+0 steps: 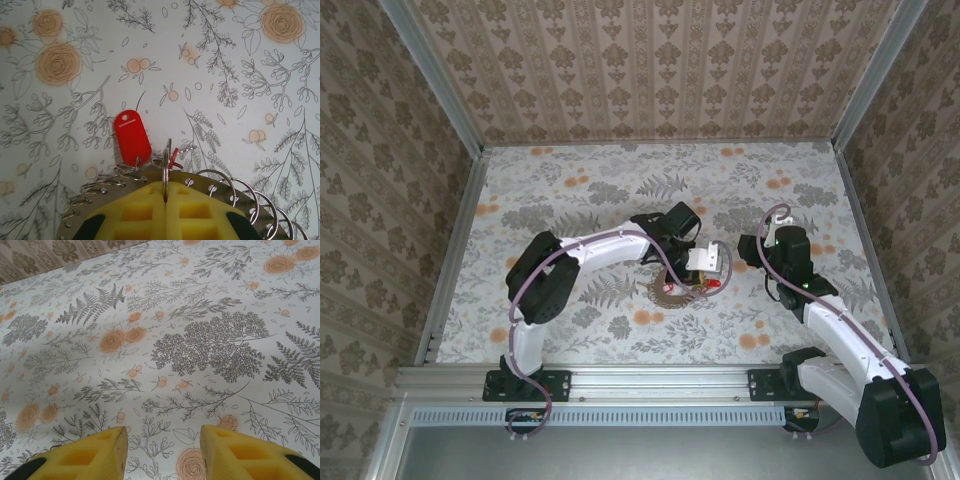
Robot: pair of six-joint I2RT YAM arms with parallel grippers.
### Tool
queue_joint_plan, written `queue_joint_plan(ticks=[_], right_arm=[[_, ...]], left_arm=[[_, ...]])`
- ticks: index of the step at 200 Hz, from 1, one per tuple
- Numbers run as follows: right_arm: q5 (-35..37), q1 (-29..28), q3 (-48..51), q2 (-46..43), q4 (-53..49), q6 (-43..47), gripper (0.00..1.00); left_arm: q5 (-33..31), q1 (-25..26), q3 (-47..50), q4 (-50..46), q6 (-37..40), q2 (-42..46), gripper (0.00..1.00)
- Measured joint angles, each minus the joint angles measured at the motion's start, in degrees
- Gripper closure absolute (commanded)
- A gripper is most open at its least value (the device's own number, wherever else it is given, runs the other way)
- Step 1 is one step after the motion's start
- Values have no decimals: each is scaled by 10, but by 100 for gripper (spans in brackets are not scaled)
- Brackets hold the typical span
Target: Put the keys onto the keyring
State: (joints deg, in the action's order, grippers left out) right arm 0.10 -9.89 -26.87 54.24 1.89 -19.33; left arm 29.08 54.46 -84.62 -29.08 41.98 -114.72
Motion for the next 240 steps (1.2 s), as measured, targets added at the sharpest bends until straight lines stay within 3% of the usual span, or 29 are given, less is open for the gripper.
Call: queue_joint_plan(ticks=[49, 73, 94, 136, 177, 207, 214, 219, 221, 240], right_arm=[[12, 3, 8, -11, 1, 1, 54], [28, 4, 10, -18, 3, 21, 53], [50, 4, 11, -33, 15, 44, 48], [79, 5, 11, -45, 42, 92, 46], [116, 5, 14, -39, 82, 141, 27], [138, 9, 27, 14, 148, 184, 25], [140, 12, 27, 39, 162, 192, 24], [142, 14, 27, 61, 175, 196, 25], [142, 15, 27, 70, 181, 197, 25], [139, 23, 35, 143, 234, 209, 25]], left_arm=[[26, 1, 48, 66, -35, 31, 90], [38, -5, 108, 111, -59, 87, 89], [43, -17, 155, 155, -78, 144, 78], [54, -51, 232, 237, -116, 232, 77], [2, -115, 357, 348, -180, 344, 75], [-86, -191, 439, 409, -223, 443, 47], [-106, -209, 455, 421, -235, 463, 29], [-122, -225, 468, 432, -245, 478, 5], [-129, -231, 474, 435, -244, 484, 1], [-182, -294, 518, 461, -280, 525, 0]])
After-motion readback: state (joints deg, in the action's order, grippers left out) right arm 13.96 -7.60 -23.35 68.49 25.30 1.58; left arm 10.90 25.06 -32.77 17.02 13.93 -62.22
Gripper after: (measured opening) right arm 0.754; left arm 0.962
